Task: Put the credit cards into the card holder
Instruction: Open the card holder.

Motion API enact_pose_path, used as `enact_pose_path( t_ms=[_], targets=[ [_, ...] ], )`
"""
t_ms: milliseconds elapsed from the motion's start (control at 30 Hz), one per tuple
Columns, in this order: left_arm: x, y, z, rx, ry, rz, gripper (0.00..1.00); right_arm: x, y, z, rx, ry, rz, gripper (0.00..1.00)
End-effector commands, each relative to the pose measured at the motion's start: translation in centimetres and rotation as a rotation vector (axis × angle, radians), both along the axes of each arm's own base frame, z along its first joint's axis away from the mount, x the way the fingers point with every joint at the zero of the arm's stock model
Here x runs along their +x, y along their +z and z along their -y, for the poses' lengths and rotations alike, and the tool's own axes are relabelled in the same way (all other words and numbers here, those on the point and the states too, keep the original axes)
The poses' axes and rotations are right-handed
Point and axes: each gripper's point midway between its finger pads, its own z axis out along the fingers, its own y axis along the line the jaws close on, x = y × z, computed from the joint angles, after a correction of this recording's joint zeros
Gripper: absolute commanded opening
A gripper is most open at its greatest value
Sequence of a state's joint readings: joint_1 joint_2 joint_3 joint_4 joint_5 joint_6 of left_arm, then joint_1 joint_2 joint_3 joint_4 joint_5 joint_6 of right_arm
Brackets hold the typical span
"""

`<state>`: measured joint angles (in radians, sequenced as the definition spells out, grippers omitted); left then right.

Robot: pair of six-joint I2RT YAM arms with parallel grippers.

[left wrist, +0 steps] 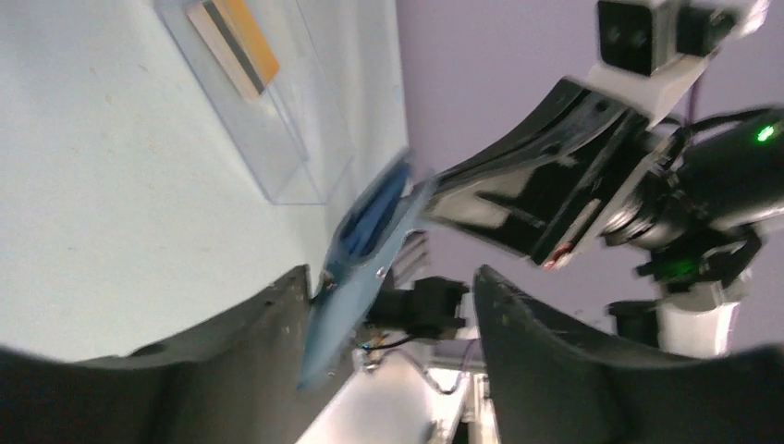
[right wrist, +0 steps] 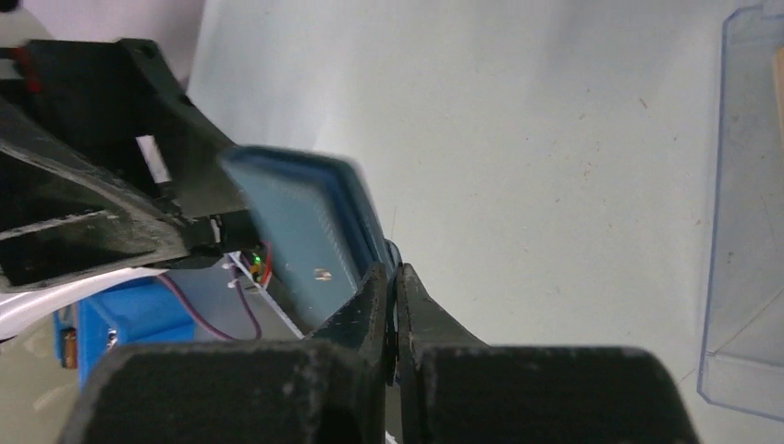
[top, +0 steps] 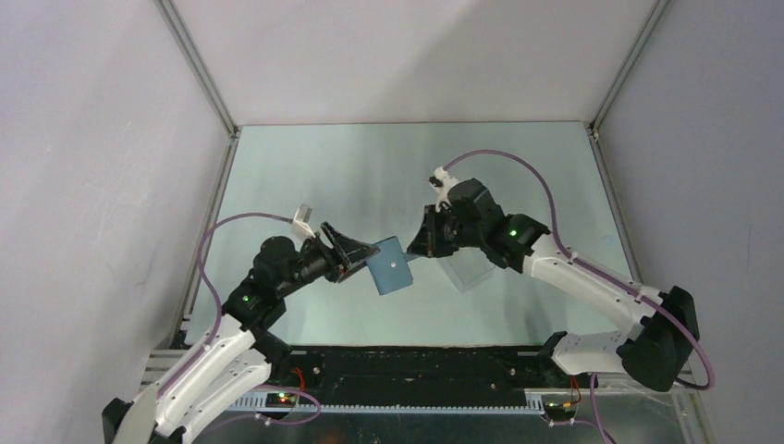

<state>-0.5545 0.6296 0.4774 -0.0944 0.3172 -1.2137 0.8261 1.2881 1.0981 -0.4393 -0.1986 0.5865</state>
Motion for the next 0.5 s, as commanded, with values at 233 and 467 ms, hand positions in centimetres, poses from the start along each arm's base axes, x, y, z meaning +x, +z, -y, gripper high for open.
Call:
enact_pose_path(
  t_ms=[233,467],
  targets=[
    [0.6,2.1,-2.5,0.296,-0.012,0.452,0.98,-4.4,7.5,0.6,0.195,0.357,0.170,0.00],
    [-1.2,4.2,-1.1,0.406,-0.245,0.778,1.00,-6.6,6.8,1.4,0.170,0.462,0.092,0.00]
  ],
)
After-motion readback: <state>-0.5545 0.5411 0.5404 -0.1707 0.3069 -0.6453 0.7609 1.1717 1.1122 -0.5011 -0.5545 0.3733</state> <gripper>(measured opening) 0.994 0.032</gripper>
